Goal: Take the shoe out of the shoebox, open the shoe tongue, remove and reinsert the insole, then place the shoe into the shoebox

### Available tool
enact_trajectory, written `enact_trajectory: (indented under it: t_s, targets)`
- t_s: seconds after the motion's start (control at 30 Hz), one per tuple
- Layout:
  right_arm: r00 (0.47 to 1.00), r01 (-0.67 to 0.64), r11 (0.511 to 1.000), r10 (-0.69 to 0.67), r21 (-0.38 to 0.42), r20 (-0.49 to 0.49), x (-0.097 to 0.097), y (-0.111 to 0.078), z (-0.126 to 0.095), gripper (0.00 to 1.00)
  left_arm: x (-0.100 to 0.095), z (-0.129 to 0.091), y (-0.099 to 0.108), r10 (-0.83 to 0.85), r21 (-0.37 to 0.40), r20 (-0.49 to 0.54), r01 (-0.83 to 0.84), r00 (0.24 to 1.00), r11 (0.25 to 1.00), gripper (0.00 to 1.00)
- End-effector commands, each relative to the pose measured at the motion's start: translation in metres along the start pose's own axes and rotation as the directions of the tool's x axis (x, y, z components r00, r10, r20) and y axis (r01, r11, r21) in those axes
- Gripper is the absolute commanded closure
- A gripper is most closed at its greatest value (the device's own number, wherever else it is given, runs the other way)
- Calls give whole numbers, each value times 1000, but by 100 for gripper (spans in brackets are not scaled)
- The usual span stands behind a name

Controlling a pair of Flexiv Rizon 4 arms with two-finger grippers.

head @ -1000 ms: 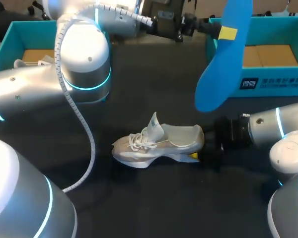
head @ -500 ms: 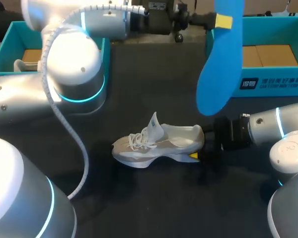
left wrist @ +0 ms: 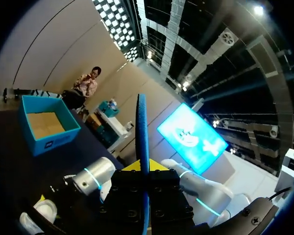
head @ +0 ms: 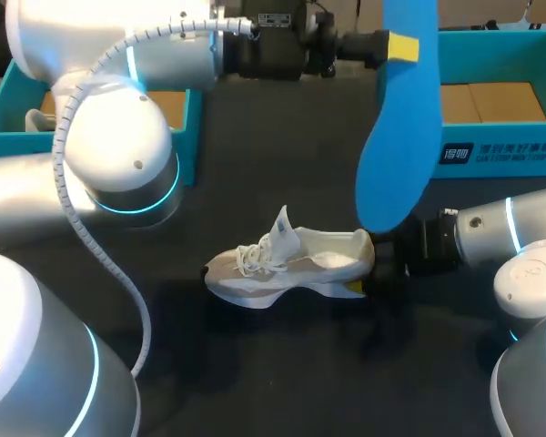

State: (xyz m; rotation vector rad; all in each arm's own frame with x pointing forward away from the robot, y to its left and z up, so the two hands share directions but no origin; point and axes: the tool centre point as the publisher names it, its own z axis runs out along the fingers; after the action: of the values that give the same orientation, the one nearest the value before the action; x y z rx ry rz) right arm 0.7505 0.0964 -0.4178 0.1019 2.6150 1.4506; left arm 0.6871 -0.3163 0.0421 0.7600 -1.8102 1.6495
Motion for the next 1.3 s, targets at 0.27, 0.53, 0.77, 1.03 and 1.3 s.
enact_trajectory:
  t_s: [0.27,0.53,0.77,1.03,1.3]
  targets:
    - [1000,-1,1000,1,8,1,1,0,5,100,19,-35,18,-38,1,-79,38,996,999,100]
    - [1000,-1,1000,1,8,1,1,0,5,100,31,-55,29,-54,12,-150,56,987,998,100]
    - [1000,-1,1000,1,8,1,1,0,5,100,36,-67,33,-63,22,-178,69,982,997,100]
    - [1000,-1,1000,1,8,1,1,0,5,100,42,-81,42,-82,13,-207,87,975,996,100]
    - [1000,-1,1000,1,8,1,1,0,5,100,45,-88,46,-94,27,-223,103,970,994,100]
